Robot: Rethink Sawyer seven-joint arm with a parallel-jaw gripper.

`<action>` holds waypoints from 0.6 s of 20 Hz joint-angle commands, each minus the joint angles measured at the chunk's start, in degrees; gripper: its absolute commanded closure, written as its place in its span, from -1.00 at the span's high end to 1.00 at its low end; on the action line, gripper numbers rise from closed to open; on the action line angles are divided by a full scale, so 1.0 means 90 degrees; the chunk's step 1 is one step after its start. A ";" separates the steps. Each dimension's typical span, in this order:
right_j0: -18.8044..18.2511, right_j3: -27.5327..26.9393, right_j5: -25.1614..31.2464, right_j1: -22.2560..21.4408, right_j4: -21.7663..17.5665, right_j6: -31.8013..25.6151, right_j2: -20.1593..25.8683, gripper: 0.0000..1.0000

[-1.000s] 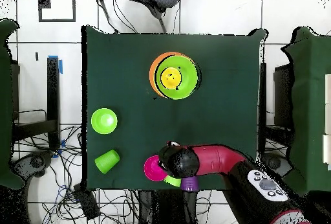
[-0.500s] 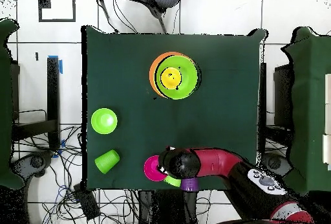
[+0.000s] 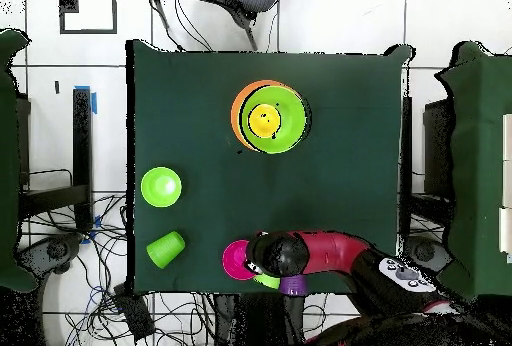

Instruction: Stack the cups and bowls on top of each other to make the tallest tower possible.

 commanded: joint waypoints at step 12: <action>0.0123 -0.1053 -0.0660 0.0582 -0.0641 0.0805 -0.0200 1.00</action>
